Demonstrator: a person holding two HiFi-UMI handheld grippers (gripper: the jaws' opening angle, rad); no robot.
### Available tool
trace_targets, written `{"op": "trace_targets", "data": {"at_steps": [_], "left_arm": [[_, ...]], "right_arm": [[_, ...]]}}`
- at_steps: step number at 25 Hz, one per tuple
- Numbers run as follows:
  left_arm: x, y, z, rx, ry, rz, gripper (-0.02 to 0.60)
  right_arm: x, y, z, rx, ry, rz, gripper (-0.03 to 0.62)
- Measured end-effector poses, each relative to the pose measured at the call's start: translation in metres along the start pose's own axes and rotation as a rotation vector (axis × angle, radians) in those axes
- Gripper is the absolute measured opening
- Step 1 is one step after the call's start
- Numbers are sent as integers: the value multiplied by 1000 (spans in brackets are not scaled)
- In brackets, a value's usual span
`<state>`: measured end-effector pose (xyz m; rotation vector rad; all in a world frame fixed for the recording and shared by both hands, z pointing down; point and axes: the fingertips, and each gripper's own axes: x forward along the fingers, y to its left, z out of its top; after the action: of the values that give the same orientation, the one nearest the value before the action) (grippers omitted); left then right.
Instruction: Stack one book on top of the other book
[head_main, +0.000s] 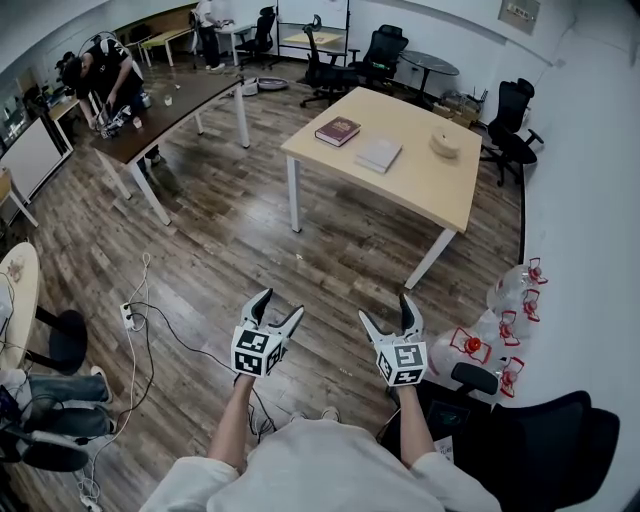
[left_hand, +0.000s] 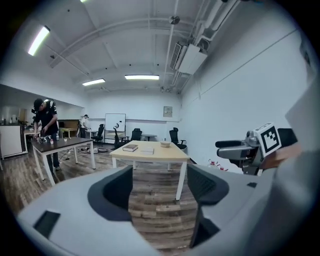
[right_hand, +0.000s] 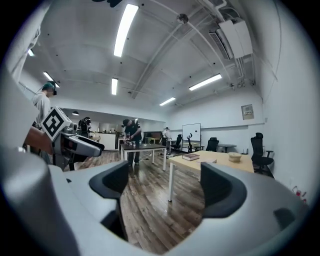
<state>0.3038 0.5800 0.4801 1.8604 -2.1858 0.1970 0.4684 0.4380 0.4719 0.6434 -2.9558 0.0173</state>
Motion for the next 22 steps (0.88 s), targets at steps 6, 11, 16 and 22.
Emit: {"op": "trace_targets", "data": {"at_steps": [6,11,16,22], "left_arm": [[-4,-3,-2,-49,-39,23,373],[-3,-11,-10,-65,-28,15,371],[1,-18,-10,-63,-26,29,371],[13,-29,-13,-61,-20,27,371]], "right_arm": [[-8,-4,-4,-7,-4,0,531],[-12,-2,-7,-4,4,26,511],[-14,-7,-9,-8,12,42,484],[-15,-19,-11,-2,9,57,472]]}}
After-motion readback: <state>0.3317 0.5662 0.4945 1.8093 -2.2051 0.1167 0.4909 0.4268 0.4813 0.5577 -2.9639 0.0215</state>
